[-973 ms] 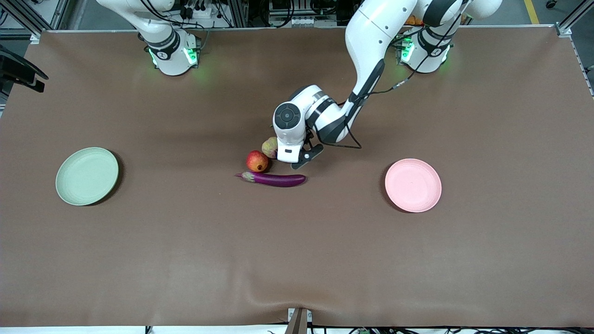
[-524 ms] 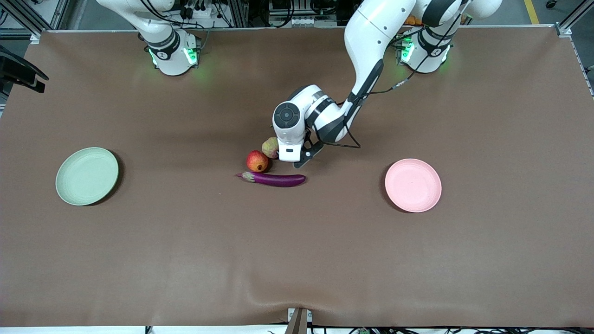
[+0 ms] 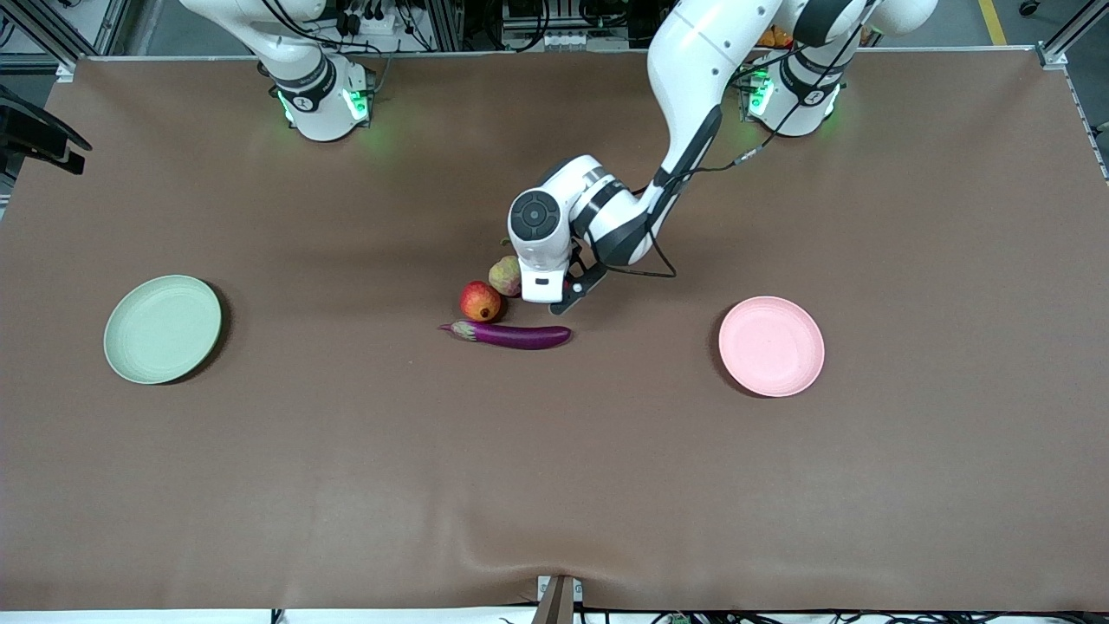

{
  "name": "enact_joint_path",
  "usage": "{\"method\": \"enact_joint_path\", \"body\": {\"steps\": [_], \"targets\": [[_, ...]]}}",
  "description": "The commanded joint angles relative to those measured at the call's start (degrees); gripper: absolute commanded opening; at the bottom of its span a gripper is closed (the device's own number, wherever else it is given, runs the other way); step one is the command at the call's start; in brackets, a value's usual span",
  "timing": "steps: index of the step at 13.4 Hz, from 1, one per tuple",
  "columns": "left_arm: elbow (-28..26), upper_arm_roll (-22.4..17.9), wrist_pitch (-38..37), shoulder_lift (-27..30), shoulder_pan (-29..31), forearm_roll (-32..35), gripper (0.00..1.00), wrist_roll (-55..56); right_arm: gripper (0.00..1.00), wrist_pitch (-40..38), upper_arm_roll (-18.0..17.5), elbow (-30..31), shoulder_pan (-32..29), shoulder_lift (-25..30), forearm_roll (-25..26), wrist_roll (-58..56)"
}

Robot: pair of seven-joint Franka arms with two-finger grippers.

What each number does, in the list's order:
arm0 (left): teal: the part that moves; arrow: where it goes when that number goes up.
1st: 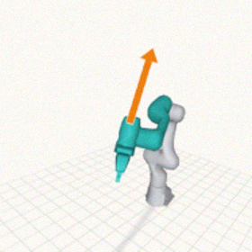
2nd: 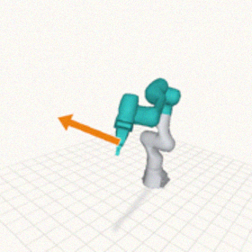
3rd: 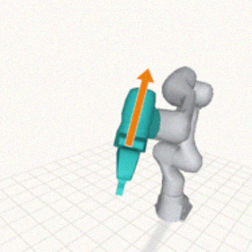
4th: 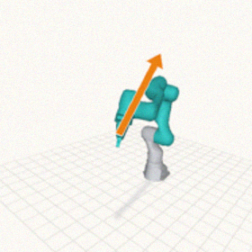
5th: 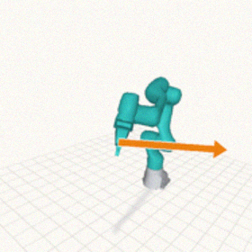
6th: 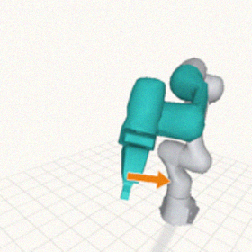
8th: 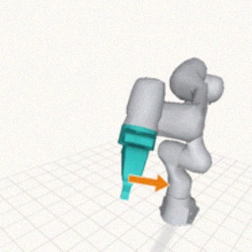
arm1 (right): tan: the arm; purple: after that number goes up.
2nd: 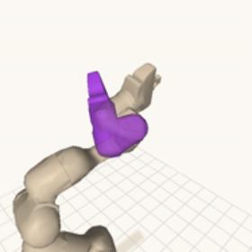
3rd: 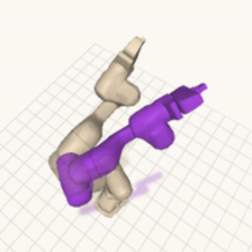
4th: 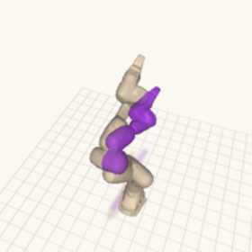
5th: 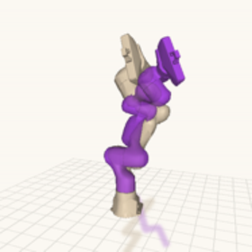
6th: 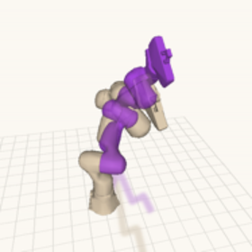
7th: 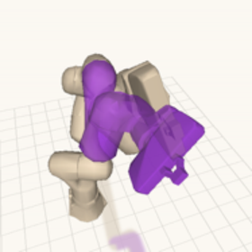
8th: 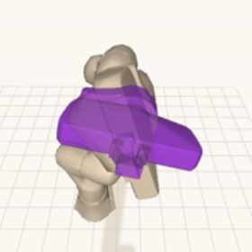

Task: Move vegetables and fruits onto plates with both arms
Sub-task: 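Carry the pepper to the pink plate while the right gripper starts moving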

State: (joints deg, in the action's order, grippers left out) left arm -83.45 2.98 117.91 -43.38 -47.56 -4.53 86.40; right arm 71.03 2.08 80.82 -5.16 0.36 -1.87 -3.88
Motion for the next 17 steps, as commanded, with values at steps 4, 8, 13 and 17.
{"method": "enact_joint_path", "body": {"steps": [4,8,13,17], "targets": [[-1.2,0.0,-12.9,13.0,9.8,0.8,0.00,-15.6,1.00,-0.5,-0.6,-0.5,-0.4,-4.8,-0.2,-0.6],[-1.6,0.0,-16.8,13.7,19.9,4.0,0.00,-33.2,1.00,-0.4,-0.7,-0.7,-0.3,-13.0,-0.1,-0.9],[-1.9,0.1,-16.4,10.3,31.2,15.1,0.00,-50.7,1.00,9.8,-1.0,-0.3,4.9,-22.1,-1.4,3.7],[-2.1,0.0,-13.6,6.1,33.2,19.0,0.00,-56.5,1.00,16.9,-1.0,-0.1,10.0,-27.9,-10.8,26.8]]}}
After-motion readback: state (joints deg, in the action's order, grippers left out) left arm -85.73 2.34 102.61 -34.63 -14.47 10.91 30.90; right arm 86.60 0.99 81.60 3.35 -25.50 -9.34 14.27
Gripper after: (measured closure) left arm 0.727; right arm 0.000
